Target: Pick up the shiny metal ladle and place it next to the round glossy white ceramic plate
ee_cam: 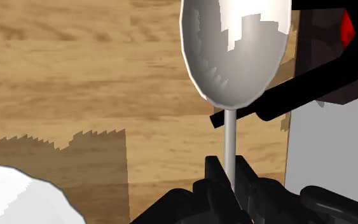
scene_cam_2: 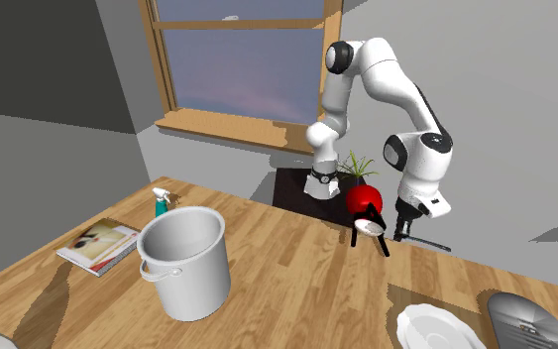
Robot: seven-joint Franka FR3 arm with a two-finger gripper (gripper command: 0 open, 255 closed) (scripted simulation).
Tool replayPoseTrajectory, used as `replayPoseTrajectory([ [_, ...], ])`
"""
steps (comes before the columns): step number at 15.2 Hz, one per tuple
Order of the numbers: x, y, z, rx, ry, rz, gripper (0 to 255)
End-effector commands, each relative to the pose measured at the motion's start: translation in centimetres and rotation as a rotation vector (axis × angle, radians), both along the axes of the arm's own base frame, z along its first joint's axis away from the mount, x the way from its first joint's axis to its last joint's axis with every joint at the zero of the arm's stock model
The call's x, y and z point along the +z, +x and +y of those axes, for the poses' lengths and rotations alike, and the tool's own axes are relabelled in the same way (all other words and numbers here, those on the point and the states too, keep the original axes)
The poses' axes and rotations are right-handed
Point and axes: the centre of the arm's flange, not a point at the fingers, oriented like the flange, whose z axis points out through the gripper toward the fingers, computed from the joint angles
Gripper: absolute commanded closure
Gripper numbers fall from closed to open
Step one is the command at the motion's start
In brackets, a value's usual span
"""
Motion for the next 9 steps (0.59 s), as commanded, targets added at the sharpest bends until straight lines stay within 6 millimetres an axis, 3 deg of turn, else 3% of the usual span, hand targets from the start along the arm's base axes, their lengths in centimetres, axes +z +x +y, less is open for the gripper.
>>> replayPoseTrajectory([
  [1,0.0,0.4,2.5,-0.001,0.001,0.000,255],
  [7,0.1,1.7,10.5,-0.001,0.001,0.000,255],
  [9,-1.0,1.7,10.5,-0.001,0.001,0.000,255],
])
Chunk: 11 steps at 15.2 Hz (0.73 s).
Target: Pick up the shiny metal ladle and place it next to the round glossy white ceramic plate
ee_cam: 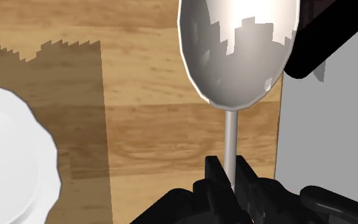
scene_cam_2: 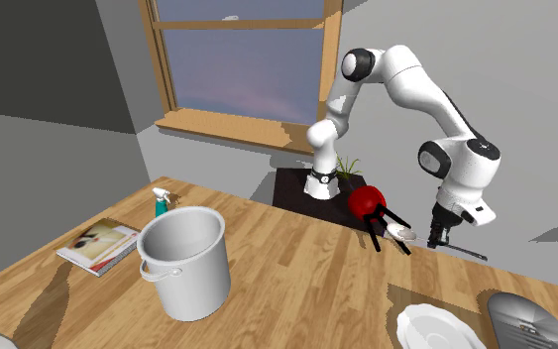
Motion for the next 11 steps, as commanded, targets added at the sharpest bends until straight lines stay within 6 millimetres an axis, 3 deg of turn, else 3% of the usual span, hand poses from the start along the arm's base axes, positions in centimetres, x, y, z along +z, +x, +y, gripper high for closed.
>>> replayPoseTrajectory([
  [1,-0.8,0.1,0.4,-0.001,0.000,0.001,255],
  [11,-6.1,0.1,0.4,-0.001,0.000,0.001,255],
])
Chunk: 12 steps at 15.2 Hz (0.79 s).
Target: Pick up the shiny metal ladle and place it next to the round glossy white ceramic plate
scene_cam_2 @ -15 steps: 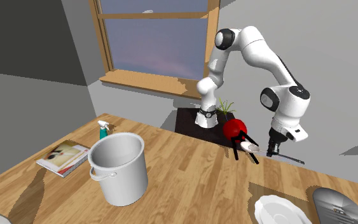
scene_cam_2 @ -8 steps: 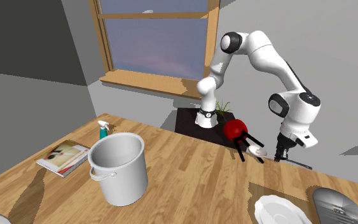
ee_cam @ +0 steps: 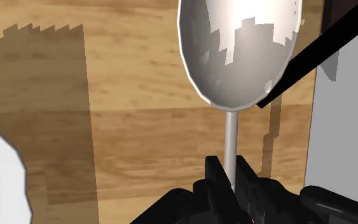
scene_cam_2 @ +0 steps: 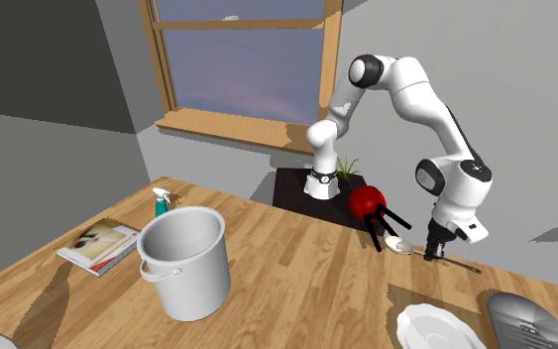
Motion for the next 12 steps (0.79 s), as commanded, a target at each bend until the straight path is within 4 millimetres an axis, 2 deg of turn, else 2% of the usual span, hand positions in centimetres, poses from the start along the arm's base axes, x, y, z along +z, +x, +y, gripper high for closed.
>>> replayPoseTrajectory([
  [1,-1.0,0.0,0.0,0.000,0.000,0.000,255],
  [6,-3.6,0.0,0.0,0.000,0.000,0.000,255],
  [12,-3.6,0.0,0.0,0.000,0.000,0.000,255],
])
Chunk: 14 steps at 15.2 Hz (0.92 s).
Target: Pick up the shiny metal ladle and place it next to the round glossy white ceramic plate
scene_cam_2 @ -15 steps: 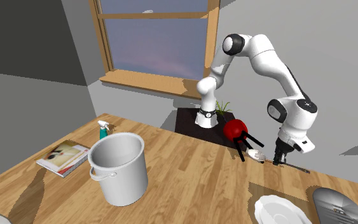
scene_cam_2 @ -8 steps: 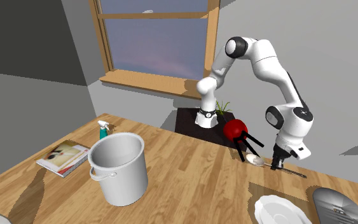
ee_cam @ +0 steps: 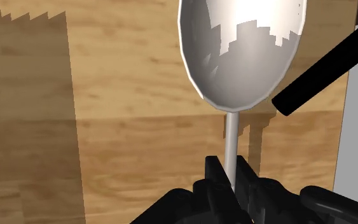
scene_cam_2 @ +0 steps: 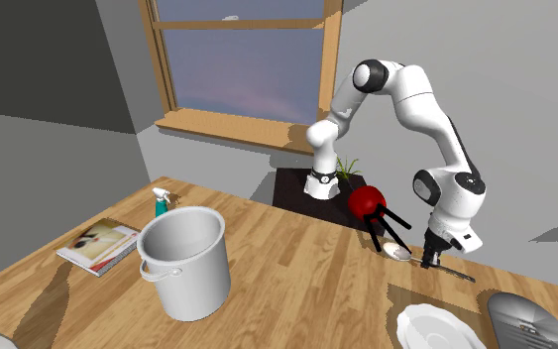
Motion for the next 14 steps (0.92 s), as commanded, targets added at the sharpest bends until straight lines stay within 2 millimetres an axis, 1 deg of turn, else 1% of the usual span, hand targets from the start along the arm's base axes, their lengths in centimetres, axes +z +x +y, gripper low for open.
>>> replayPoseTrajectory([
  [1,0.0,0.0,0.0,0.000,0.000,0.000,255],
  [2,0.0,0.0,0.0,0.000,0.000,0.000,255],
  [3,0.0,0.0,0.0,0.000,0.000,0.000,0],
  [8,0.0,0.0,0.0,0.000,0.000,0.000,0],
  [11,3.9,0.5,-0.1,0.000,0.000,0.000,0],
  [12,4.9,0.6,-0.1,0.000,0.000,0.000,0],
  [14,4.9,0.6,-0.1,0.000,0.000,0.000,0],
])
